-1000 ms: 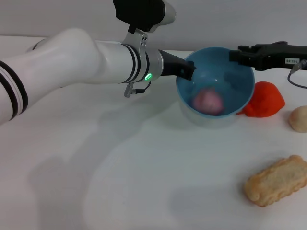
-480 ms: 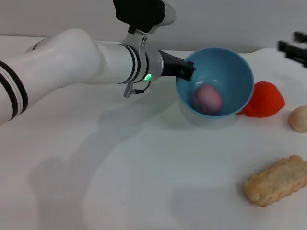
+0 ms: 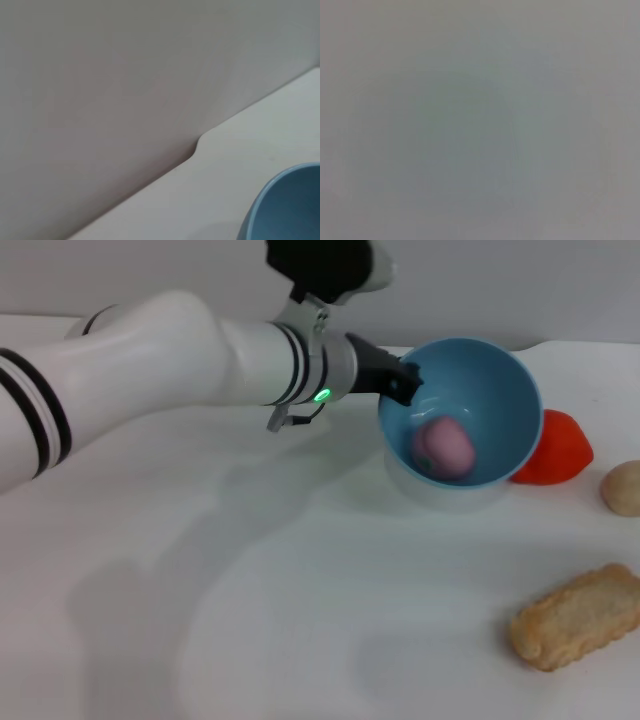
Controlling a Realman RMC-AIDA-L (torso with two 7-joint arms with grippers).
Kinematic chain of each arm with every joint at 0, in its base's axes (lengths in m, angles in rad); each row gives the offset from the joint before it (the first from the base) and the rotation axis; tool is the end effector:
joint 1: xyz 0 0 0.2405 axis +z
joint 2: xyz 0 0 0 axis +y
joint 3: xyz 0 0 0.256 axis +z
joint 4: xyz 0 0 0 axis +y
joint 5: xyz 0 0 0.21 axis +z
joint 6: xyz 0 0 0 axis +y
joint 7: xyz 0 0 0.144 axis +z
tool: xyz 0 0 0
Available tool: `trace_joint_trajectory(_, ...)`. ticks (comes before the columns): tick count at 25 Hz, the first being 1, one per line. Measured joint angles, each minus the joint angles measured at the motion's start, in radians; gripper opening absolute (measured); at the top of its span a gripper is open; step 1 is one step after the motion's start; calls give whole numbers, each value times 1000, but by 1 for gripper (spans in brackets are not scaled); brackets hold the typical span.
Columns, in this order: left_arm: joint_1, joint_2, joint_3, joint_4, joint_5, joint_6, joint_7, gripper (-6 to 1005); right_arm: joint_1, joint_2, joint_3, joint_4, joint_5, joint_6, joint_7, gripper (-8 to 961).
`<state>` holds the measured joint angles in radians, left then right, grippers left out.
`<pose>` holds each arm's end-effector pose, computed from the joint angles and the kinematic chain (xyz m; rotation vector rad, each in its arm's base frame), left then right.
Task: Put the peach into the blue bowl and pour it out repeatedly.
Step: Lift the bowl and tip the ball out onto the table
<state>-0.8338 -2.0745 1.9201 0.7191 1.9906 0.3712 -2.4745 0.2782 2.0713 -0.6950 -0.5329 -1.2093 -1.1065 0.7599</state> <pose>-0.1389 0.4234 -0.1172 -2.4272 -0.6766 -0.1556 0.3668 0.3200 0.0680 -1.7831 0.5204 0.6100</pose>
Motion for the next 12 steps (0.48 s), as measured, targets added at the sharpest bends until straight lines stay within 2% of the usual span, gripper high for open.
trace_joint_trajectory(6, -31, -2, 38, 70, 157, 7, 6, -1, -2, 0, 149, 187, 12, -3, -104, 535)
trace_joint_trajectory(11, -42, -3, 131, 155, 382, 3, 6, -1, -5, -1, 189, 239, 14, 0, -129, 535)
trace_joint_trajectory(12, -39, -4, 178, 204, 500, -10, 1, -1, -5, 0, 193, 243, 14, 0, -130, 535)
